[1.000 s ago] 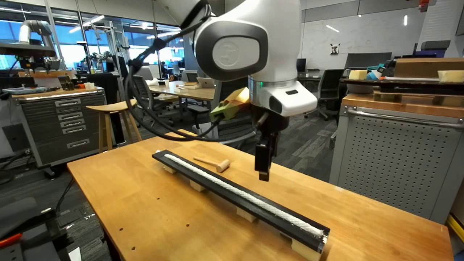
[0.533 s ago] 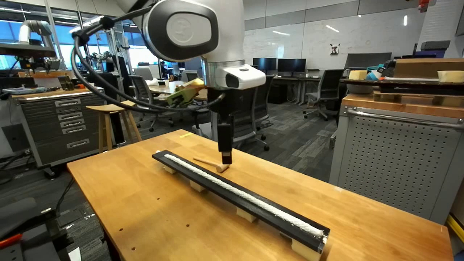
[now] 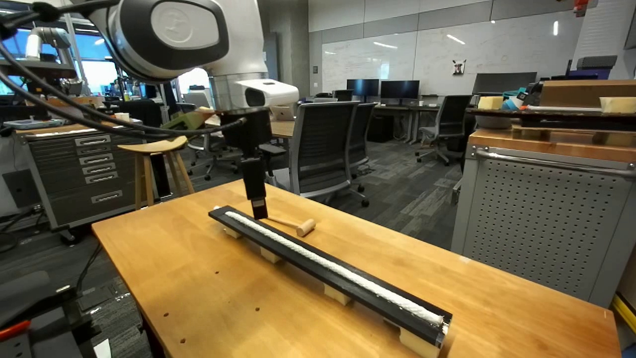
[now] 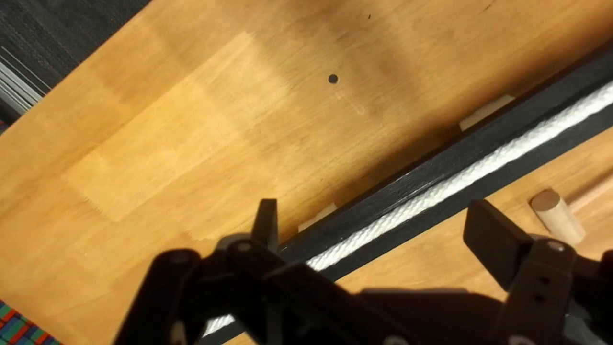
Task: Put the rope on the black thing
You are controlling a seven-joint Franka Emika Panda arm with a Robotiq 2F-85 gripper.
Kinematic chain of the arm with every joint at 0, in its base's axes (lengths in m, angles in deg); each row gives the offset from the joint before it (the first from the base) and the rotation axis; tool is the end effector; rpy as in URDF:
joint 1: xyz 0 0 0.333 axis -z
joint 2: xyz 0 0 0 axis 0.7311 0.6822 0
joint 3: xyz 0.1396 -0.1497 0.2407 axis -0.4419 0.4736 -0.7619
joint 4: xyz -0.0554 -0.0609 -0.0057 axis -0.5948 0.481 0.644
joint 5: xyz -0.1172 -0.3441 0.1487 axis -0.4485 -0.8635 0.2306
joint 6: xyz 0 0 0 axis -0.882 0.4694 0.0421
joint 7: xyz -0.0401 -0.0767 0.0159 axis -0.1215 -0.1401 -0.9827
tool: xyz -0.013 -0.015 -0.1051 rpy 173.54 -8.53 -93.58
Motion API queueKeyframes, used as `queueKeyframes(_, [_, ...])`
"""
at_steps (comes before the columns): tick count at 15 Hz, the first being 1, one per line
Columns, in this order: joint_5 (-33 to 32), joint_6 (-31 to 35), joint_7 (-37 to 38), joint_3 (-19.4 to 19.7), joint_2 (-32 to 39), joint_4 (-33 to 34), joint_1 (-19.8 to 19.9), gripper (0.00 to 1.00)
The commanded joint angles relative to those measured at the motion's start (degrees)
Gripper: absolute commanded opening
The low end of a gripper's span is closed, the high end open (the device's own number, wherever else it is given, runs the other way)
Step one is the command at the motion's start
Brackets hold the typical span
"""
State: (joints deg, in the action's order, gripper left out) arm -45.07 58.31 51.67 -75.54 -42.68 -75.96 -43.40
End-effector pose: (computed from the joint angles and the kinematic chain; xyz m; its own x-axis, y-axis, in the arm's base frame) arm 0.4620 -0.0961 0.3060 0.8164 -0.5697 0.0949 -0.5736 -0.8189 0.0190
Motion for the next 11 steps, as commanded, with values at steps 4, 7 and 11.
queueKeyframes(4, [-2.04, 2.49, -0.44, -5.45, -7.20, -8.48, 1.53, 1.00])
queueKeyframes(7, [-1.65, 3.12, -0.71, -7.27, -11.91, -12.87, 1.80, 1.00])
queueKeyframes(11, [-1.54, 3.24, -0.84, -7.35, -12.90, -13.55, 1.90, 1.00])
